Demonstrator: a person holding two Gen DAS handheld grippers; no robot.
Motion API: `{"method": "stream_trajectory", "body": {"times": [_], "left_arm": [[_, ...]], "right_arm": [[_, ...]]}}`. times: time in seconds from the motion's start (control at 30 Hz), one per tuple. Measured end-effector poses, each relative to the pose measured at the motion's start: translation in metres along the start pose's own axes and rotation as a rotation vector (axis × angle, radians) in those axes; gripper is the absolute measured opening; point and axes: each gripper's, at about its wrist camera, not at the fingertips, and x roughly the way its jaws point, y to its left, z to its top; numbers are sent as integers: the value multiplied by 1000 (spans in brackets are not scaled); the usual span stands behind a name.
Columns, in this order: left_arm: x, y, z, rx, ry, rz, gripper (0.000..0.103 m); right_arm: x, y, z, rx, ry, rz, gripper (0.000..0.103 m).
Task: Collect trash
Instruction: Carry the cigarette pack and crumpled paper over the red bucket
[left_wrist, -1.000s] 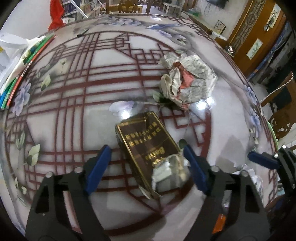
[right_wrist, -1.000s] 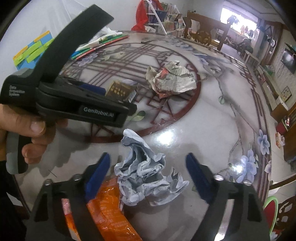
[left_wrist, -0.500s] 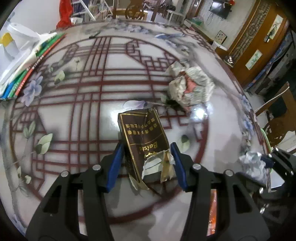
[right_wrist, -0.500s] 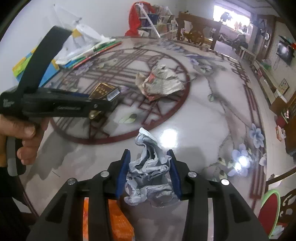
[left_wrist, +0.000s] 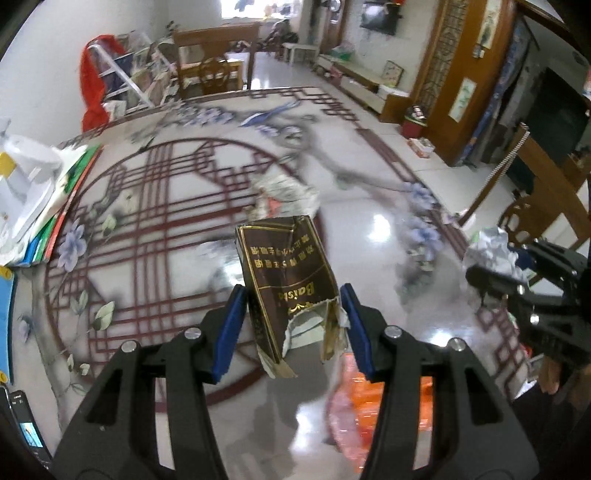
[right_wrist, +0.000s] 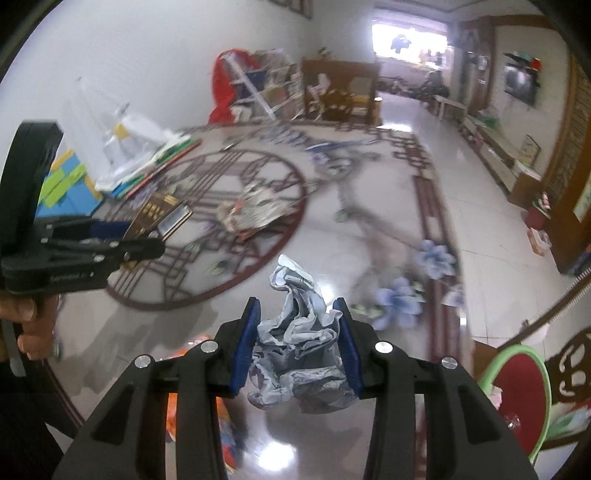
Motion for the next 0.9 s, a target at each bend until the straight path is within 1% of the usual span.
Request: {"method": "stream_trajectory", "body": {"times": [0.17, 0.33, 0.57, 0.8, 0.9], "left_arm": [[-1, -29, 8, 31, -5, -48, 50], [3, -68, 19, 71, -5, -99, 50], [11, -123, 31, 135, 0, -174, 50], [19, -182, 43, 200, 9, -292, 50], [26, -214, 50, 225, 20, -364, 50]], "right_arm": [[-27, -35, -7, 73, -38, -46, 39], [-51, -73, -18, 151, -69, -90, 39], [-73, -108, -28, 221, -97, -127, 39], [-97, -153, -37, 299, -125, -165, 39], [-107, -180, -45, 331, -122, -197, 39]]}}
